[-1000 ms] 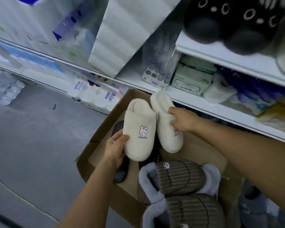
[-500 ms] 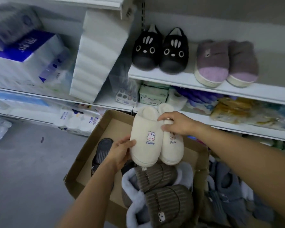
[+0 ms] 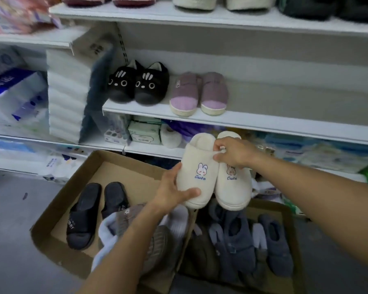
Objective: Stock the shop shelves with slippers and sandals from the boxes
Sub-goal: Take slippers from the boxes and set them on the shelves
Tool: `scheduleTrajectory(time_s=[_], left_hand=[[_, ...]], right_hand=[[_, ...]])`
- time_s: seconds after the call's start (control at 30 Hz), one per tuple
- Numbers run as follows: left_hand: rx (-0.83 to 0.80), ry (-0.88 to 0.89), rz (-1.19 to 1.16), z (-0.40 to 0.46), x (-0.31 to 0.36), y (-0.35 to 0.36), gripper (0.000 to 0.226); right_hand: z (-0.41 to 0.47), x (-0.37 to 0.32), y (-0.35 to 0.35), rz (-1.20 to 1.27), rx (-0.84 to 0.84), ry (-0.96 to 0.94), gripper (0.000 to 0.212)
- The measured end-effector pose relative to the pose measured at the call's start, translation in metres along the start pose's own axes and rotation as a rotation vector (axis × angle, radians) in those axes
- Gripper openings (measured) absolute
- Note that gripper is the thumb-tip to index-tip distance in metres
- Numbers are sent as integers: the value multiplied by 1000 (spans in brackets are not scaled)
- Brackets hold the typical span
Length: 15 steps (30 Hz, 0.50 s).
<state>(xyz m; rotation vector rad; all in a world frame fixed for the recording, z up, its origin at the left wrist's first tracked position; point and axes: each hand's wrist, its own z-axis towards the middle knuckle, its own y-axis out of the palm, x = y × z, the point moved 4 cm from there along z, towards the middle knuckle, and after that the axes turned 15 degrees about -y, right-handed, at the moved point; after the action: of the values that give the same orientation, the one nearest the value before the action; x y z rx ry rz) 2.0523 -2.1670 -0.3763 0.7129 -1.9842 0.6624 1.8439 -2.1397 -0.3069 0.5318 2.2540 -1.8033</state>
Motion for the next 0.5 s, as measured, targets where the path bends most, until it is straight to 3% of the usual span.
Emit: scheduleTrajectory(time_s=[0.3,0.5], left_hand=[[108,50,311,-3,51,138,118],[120,133,424,34,96,170,117]], right_hand=[[-86,99,-71,5,50,73,12],[-83,148,-112,20,143,125,11]])
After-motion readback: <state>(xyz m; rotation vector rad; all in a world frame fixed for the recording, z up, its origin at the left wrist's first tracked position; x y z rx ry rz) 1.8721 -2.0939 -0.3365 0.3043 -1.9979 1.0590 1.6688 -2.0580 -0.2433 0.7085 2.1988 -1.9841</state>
